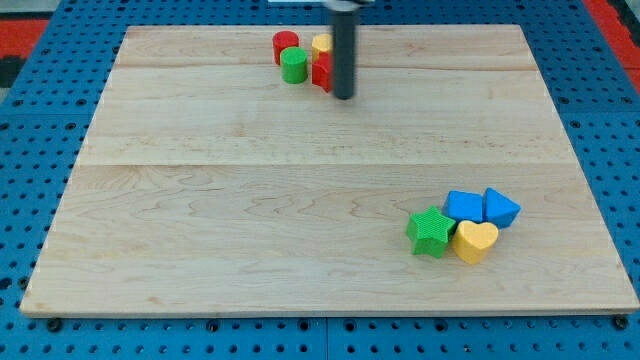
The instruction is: Move the red star diagonal to the green star
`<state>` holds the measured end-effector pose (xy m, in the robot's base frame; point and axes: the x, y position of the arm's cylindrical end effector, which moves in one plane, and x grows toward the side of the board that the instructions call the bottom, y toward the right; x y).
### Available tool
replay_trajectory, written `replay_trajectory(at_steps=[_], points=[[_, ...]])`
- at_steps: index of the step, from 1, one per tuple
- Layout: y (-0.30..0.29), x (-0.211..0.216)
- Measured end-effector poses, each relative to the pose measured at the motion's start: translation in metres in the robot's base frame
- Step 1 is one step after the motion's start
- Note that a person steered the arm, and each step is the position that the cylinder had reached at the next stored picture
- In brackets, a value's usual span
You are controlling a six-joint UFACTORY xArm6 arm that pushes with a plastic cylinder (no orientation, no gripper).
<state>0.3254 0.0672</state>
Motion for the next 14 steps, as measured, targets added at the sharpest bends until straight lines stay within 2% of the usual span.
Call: replay_trajectory(at_steps=[1, 2, 3, 4, 6, 7, 9, 10, 11, 13, 14], points=[[0.050, -0.031], [0.010, -0.078], [-0.044, -0.077], [-0.069, -0.080], [-0.052, -0.116], [-0.054, -0.117], [-0.055, -0.068], [-0.038, -0.102], [-0.046, -0.132], [-0.105, -0.110], [-0.109, -0.108]])
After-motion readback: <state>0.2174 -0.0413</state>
